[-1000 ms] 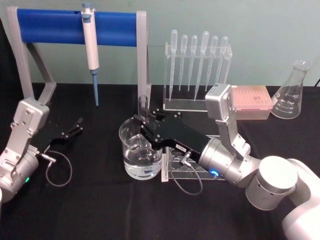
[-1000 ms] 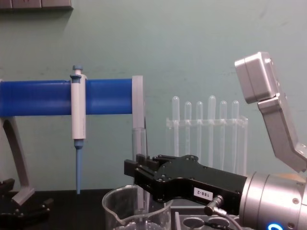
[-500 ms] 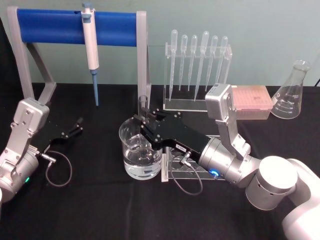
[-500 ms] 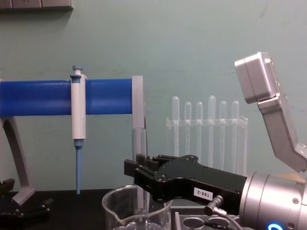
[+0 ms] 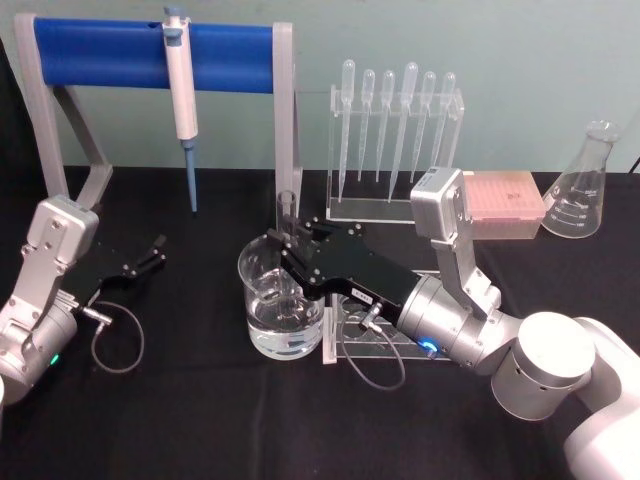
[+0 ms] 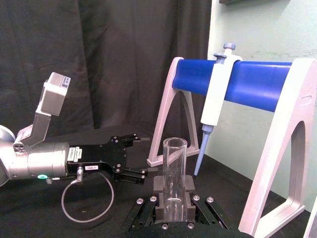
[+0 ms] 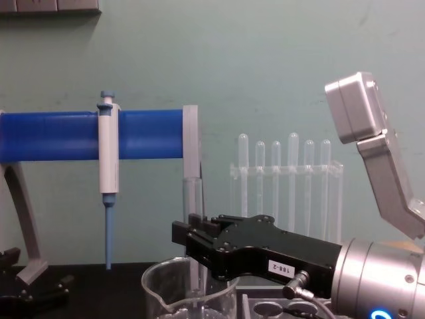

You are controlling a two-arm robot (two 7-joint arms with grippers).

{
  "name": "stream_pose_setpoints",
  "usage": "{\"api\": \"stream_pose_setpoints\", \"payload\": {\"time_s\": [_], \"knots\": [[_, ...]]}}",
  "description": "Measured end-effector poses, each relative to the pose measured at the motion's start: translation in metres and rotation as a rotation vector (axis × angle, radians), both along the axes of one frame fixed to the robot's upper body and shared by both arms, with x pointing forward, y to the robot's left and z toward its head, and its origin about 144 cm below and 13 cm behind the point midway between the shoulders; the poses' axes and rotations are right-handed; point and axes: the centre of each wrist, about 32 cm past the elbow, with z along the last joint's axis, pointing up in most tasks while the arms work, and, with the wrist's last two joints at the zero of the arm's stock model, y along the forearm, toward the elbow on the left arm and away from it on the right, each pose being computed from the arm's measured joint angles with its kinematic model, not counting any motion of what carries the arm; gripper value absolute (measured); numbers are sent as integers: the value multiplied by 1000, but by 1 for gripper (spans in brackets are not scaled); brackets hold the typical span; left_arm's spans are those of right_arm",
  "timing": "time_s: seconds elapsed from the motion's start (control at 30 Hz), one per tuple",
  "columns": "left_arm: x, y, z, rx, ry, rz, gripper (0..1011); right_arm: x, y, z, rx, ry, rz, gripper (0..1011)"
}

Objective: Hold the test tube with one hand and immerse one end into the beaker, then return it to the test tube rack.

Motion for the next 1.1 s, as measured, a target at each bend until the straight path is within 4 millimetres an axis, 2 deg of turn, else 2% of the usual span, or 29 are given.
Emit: {"api": "stream_pose_setpoints", "payload": {"time_s": [1.1], "knots": [[0,0,0,0,0,0,1000,0,0,0,0,0,0,224]]}}
